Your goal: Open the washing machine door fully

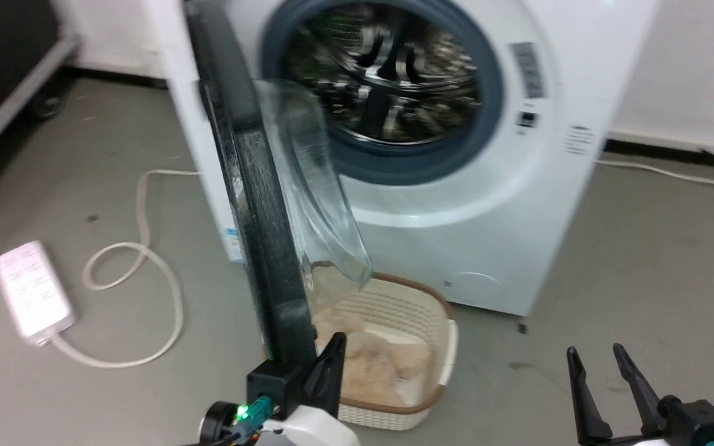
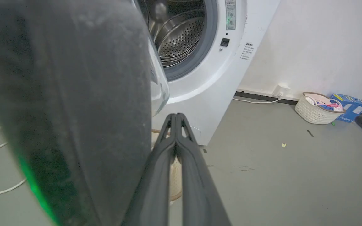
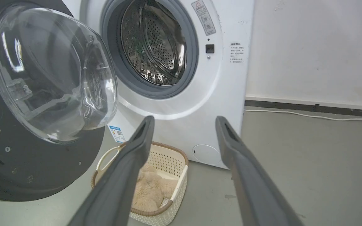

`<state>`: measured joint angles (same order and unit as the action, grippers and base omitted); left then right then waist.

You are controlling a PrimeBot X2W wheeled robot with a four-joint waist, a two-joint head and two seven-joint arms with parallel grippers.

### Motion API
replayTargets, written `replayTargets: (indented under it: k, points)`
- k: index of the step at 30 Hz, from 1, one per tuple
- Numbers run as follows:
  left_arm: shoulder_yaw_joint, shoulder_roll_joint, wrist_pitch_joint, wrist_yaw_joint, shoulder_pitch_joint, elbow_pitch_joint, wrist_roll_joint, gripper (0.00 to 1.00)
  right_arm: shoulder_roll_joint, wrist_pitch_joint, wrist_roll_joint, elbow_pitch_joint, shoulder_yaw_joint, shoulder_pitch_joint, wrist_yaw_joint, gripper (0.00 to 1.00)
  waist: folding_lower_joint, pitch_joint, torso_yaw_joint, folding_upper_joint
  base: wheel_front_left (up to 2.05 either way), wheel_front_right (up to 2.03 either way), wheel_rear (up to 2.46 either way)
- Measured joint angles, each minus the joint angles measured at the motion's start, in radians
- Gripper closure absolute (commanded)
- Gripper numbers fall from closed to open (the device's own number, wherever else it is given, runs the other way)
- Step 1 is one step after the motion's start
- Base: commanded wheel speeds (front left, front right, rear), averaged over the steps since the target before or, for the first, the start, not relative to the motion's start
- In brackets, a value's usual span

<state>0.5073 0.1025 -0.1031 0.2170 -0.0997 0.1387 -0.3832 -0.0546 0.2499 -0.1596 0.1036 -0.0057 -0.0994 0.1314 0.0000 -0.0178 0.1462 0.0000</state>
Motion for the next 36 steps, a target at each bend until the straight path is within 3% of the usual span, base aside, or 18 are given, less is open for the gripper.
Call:
replayTargets:
  k: [9,16,22,25,32,36]
  points:
    - [-0.043,0.067,0.008,0.009,0.016,-0.028,-0.014,1.0,0.001,0.0,-0.008,0.002,0.002,-0.005,0.0,0.0,0.0,-0.007,0.168,0.0,0.0,0.0,0.0]
    - [-0.151,0.136,0.023,0.023,-0.025,-0.027,-0.053,1.0,0.002,-0.007,-0.001,-0.011,0.031,0.006,0.0,0.0,0.0,0.031,0.266,0.0,0.0,0.0,0.0]
    - [-0.262,0.207,0.025,0.025,-0.109,0.016,-0.105,1.0,-0.018,-0.033,0.01,-0.036,0.054,0.033,0.0,0.0,0.0001,0.114,0.29,0.0,0.0,0.0,0.0]
    - [-0.326,0.251,0.04,0.001,-0.169,0.053,-0.154,1.0,-0.053,-0.055,0.013,-0.059,0.069,0.056,0.0,0.0,0.0001,0.161,0.288,0.0,0.0,0.0,0.0]
    - [-0.458,0.402,0.037,-0.027,-0.307,0.205,-0.192,1.0,-0.124,-0.09,0.012,-0.116,0.073,0.114,0.0,0.0,0.0003,0.28,0.254,0.0,0.0,0.0,0.0]
    - [-0.503,0.458,0.018,-0.044,-0.376,0.294,-0.208,1.0,-0.146,-0.091,0.008,-0.123,0.068,0.124,0.0,0.0,0.0003,0.334,0.225,0.0,0.0,0.0,0.0]
